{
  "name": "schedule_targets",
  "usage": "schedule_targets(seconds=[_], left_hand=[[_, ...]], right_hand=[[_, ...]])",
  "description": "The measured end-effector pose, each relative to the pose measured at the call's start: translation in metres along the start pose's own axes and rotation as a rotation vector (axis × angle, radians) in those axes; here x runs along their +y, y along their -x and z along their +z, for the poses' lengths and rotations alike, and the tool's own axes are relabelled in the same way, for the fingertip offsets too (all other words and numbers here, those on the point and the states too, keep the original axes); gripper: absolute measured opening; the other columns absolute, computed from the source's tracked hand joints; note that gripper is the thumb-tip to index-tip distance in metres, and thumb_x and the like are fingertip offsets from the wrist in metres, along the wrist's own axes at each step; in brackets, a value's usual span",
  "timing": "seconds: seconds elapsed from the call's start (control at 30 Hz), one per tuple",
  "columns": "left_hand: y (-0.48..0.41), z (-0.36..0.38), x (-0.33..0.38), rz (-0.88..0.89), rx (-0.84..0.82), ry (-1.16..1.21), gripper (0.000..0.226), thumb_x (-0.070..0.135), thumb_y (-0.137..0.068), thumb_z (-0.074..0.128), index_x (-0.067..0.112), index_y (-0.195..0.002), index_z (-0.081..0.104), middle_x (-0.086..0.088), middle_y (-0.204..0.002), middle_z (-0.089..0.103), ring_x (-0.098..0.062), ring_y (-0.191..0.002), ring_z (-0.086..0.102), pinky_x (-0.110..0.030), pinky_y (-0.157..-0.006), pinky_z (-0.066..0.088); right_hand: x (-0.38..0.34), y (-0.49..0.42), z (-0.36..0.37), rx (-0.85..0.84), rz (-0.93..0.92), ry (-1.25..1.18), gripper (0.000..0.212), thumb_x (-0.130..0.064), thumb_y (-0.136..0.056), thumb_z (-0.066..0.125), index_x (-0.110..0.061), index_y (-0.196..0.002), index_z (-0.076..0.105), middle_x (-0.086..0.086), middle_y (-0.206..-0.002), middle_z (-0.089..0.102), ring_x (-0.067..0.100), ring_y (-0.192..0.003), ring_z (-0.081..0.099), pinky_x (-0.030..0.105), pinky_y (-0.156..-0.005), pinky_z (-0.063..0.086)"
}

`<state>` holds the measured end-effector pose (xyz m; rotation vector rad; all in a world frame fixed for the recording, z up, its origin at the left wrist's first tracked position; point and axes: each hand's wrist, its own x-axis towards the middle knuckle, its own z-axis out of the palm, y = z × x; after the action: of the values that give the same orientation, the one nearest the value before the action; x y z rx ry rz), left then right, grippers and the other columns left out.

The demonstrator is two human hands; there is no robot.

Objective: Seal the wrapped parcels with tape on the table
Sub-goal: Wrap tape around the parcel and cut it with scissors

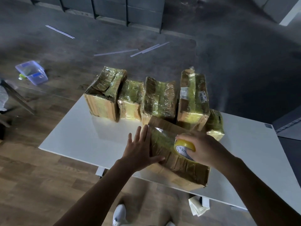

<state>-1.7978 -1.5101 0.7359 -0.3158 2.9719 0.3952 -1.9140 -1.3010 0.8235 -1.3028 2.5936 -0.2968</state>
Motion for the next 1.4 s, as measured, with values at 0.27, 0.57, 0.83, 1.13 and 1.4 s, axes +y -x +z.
schedule_targets(seconds=[0.27, 0.57, 0.83, 1.13, 1.4], left_hand=[[-0.008, -0.007, 0.023, 0.271, 0.100, 0.043, 0.101, 0.070, -0.086, 0.039, 0.005, -0.153, 0.000, -0.013, -0.161, -0.010, -0.020, -0.147, -0.018, -0.034, -0.121, -0.006], [-0.011, -0.004, 0.022, 0.260, 0.016, -0.068, 0.134, 0.095, -0.059, 0.025, 0.004, -0.152, -0.009, -0.011, -0.159, -0.018, -0.019, -0.143, -0.025, -0.031, -0.115, -0.017], [-0.011, -0.001, 0.022, 0.258, 0.040, -0.036, 0.136, 0.096, -0.060, 0.035, 0.004, -0.152, -0.005, -0.010, -0.159, -0.015, -0.020, -0.143, -0.021, -0.035, -0.116, -0.013], [0.012, -0.014, -0.002, 0.088, 0.019, -0.150, 0.139, 0.100, -0.056, 0.004, -0.001, -0.152, 0.004, -0.018, -0.160, -0.003, -0.033, -0.148, -0.004, -0.055, -0.117, 0.004], [-0.001, 0.000, 0.038, 0.168, 0.047, -0.139, 0.117, 0.085, -0.075, 0.027, 0.001, -0.152, -0.002, -0.017, -0.160, -0.009, -0.028, -0.147, -0.014, -0.047, -0.119, -0.009]], right_hand=[[0.011, 0.004, 0.010, 0.056, -0.030, -0.103, 0.057, -0.024, -0.086, 0.067, -0.039, -0.137, 0.045, -0.002, -0.128, 0.052, 0.015, -0.112, 0.055, 0.022, -0.078, 0.055], [0.012, 0.021, 0.013, 0.209, 0.021, -0.371, 0.073, -0.024, -0.079, 0.076, -0.050, -0.132, 0.034, -0.006, -0.133, 0.053, 0.016, -0.113, 0.055, 0.026, -0.086, 0.050], [0.045, 0.058, -0.017, 0.024, 0.090, -0.035, 0.052, -0.036, -0.081, 0.073, -0.030, -0.129, 0.053, -0.005, -0.121, 0.056, 0.012, -0.102, 0.058, 0.000, -0.069, 0.031], [0.038, 0.027, 0.008, 0.145, 0.026, -0.325, 0.061, -0.014, -0.084, 0.070, -0.039, -0.134, 0.044, -0.006, -0.135, 0.048, 0.016, -0.122, 0.049, 0.026, -0.090, 0.051], [0.051, 0.029, 0.029, 0.214, -0.018, -0.498, 0.071, -0.009, -0.086, 0.067, -0.051, -0.133, 0.035, -0.009, -0.139, 0.040, 0.011, -0.125, 0.043, 0.009, -0.088, 0.045]])
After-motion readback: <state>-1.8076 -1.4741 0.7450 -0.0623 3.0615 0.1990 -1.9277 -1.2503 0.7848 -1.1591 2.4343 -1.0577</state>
